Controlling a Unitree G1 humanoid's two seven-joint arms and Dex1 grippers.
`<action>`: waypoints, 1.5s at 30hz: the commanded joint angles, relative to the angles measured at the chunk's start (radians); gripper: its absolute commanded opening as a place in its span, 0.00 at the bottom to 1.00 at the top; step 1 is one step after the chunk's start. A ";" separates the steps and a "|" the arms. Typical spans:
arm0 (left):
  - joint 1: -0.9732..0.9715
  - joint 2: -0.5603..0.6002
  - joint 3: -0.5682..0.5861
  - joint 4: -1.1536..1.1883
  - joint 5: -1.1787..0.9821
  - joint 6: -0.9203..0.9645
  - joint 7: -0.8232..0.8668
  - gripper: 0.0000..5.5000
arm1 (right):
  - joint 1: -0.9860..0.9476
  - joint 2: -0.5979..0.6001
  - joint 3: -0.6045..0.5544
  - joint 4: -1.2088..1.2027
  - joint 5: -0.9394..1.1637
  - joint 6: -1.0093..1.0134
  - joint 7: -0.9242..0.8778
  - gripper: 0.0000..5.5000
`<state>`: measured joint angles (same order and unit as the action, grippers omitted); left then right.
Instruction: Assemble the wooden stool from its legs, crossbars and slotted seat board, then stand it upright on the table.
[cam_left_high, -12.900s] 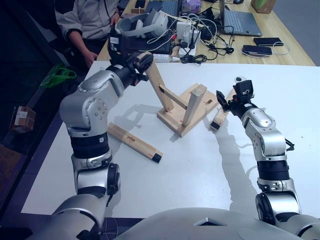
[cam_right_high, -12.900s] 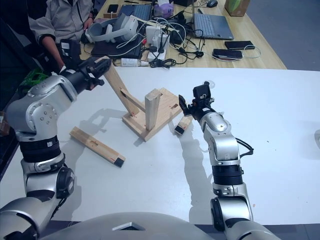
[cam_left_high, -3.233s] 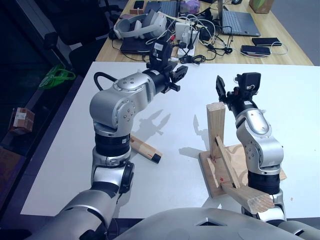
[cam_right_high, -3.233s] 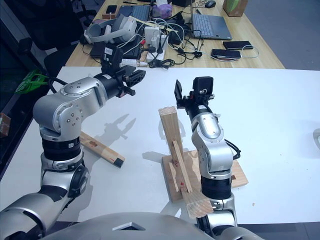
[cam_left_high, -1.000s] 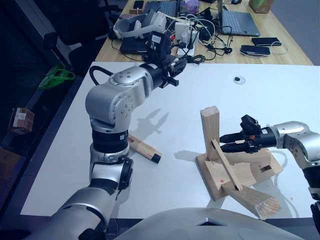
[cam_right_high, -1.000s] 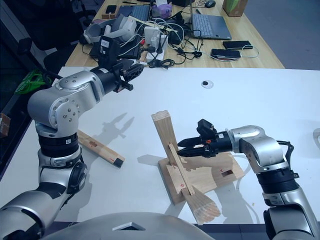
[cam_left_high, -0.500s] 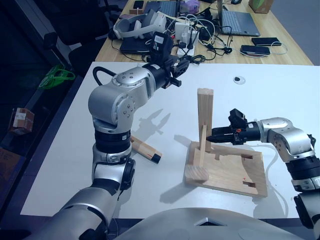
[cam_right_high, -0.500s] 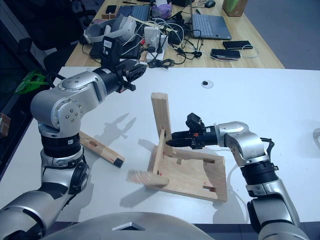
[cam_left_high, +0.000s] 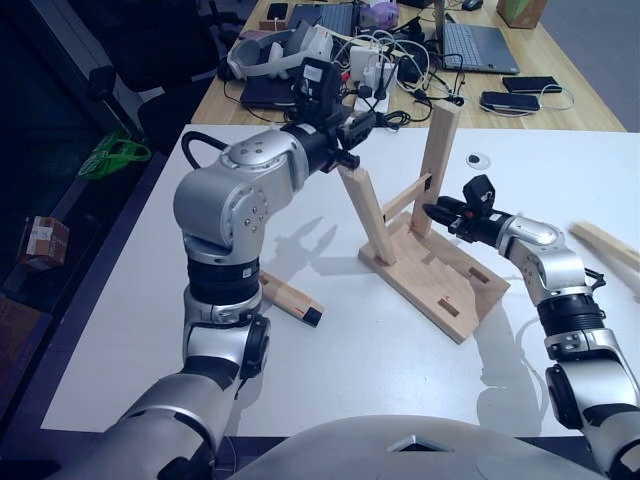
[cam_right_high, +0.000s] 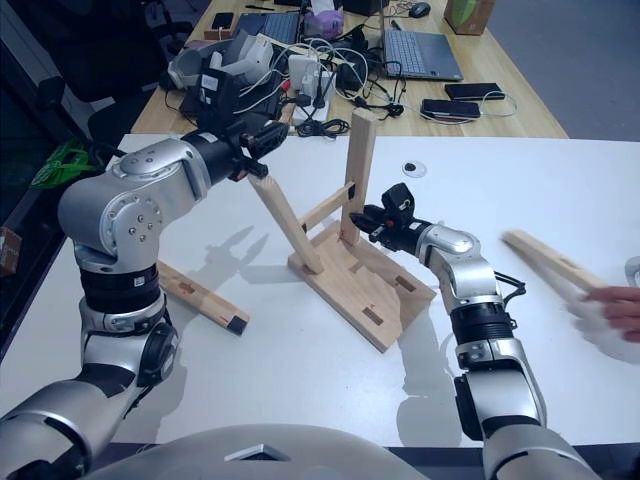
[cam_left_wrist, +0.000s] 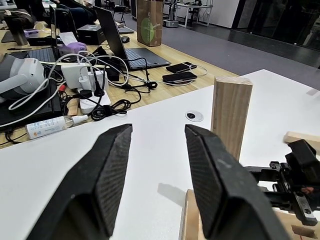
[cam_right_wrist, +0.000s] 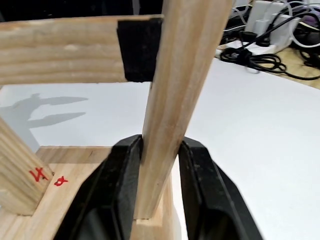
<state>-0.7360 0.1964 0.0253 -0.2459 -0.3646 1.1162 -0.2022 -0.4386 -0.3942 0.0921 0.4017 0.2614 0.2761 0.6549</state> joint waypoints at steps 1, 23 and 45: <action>-0.039 0.003 0.053 0.043 0.028 -0.054 0.043 0.36 | 0.053 0.039 0.006 0.016 -0.100 0.040 -0.166 0.19; -0.033 -0.060 0.176 0.146 0.108 -0.279 0.269 0.36 | -0.030 0.459 -0.162 -0.011 -0.106 0.104 -0.793 0.19; 0.462 0.802 -0.052 -0.097 0.151 -0.276 -0.482 0.36 | 0.242 0.258 -0.200 -0.454 -0.122 0.298 -0.621 0.66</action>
<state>-0.3436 0.9019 -0.0087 -0.3045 -0.2278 0.8842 -0.6014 -0.2270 -0.1235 -0.1018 -0.0079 0.1488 0.5433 0.0335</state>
